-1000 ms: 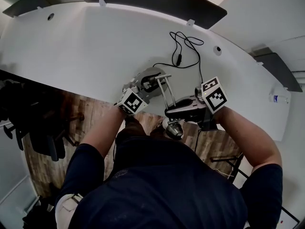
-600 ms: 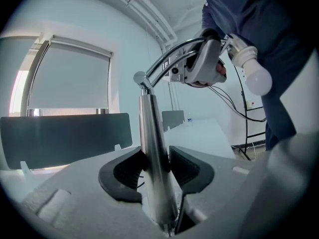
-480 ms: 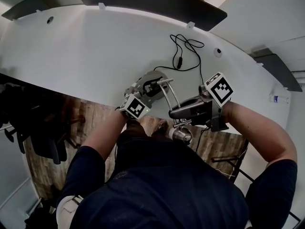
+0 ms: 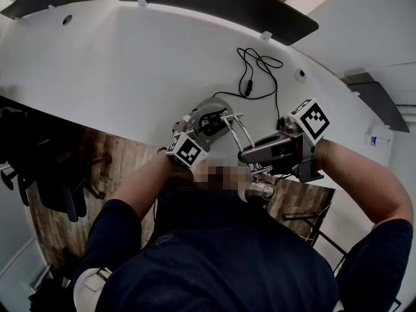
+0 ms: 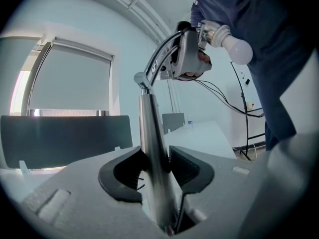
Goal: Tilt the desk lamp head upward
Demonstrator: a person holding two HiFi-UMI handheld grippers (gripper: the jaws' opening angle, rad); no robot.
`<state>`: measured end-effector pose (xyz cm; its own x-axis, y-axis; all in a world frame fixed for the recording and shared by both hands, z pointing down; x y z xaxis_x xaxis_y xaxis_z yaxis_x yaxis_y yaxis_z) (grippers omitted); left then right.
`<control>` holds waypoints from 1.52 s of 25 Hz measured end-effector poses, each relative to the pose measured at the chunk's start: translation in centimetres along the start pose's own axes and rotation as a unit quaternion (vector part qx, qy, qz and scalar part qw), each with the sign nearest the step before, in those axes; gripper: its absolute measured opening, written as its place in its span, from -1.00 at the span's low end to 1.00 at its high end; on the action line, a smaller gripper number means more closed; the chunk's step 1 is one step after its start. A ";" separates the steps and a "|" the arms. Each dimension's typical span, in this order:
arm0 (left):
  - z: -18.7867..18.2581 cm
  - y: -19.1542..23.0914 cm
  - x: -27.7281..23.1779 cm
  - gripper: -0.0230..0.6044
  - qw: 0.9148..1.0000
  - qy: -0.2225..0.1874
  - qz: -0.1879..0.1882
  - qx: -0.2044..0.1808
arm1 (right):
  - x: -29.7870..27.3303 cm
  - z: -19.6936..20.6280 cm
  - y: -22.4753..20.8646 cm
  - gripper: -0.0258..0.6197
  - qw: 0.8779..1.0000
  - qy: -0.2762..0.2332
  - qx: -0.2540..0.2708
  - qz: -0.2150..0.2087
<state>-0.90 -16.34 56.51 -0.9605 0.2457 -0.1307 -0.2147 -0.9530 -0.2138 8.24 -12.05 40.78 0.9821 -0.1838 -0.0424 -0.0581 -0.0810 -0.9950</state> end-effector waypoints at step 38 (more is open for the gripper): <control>-11.7 -2.0 8.1 -0.48 0.975 0.057 -0.160 0.141 | 6.7 4.0 -0.9 -0.24 0.920 -0.276 0.279 0.018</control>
<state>-6.21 -10.41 44.53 -0.8141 0.5407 -0.2121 -0.5554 -0.8315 0.0120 15.54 -9.30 41.06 0.9314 0.3621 0.0370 -0.1432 0.4581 -0.8773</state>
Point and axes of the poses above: the fingertips, and each gripper's own axes: x backward along the fingers, y to its left, z out of its underside, the point moved 7 cm from there along x, backward along the fingers, and after that the axes turned 2 degrees about -x, right-handed, at the moved point
